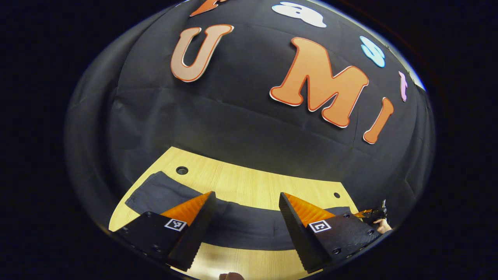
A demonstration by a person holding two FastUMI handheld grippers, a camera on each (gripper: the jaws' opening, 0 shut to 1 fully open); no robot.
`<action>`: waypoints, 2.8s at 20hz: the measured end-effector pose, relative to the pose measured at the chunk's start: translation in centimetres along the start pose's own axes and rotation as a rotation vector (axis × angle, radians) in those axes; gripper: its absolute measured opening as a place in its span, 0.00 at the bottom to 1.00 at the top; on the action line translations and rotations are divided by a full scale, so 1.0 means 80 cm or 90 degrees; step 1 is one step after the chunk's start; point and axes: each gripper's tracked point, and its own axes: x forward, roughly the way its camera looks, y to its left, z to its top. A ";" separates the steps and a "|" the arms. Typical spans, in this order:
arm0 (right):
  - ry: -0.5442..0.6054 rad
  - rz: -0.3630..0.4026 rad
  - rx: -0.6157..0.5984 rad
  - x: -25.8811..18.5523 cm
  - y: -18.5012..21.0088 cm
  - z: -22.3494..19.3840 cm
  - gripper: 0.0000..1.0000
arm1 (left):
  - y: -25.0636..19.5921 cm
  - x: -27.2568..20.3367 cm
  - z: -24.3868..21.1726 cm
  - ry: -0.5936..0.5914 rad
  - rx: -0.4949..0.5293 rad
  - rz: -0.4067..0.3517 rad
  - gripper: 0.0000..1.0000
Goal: Grasp the waist and the cuffs of the jeans and fold them to make the two legs overlap; first hold the waist and fold one-third of the jeans toward the cuffs, then hold the cuffs and fold the remaining one-third in the same direction to finish folding.
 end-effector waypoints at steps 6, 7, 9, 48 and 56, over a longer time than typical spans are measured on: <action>-0.038 -0.007 -0.051 0.015 -0.002 0.004 0.33 | 0.018 -0.004 -0.016 0.014 -0.040 0.018 0.98; -0.040 -0.010 -0.048 0.013 0.001 0.004 0.20 | 0.018 -0.003 -0.016 0.015 -0.040 0.022 0.98; -0.063 -0.014 -0.035 -0.005 0.006 0.013 0.10 | 0.021 -0.002 -0.015 0.014 -0.040 0.032 0.98; 0.152 0.299 -0.639 -0.090 0.456 -0.508 0.05 | 0.308 -0.098 -0.045 -0.058 -0.272 0.056 0.97; 0.157 0.342 -0.593 -0.130 0.466 -0.486 0.99 | 0.414 -0.069 -0.080 -0.060 -0.532 0.074 0.97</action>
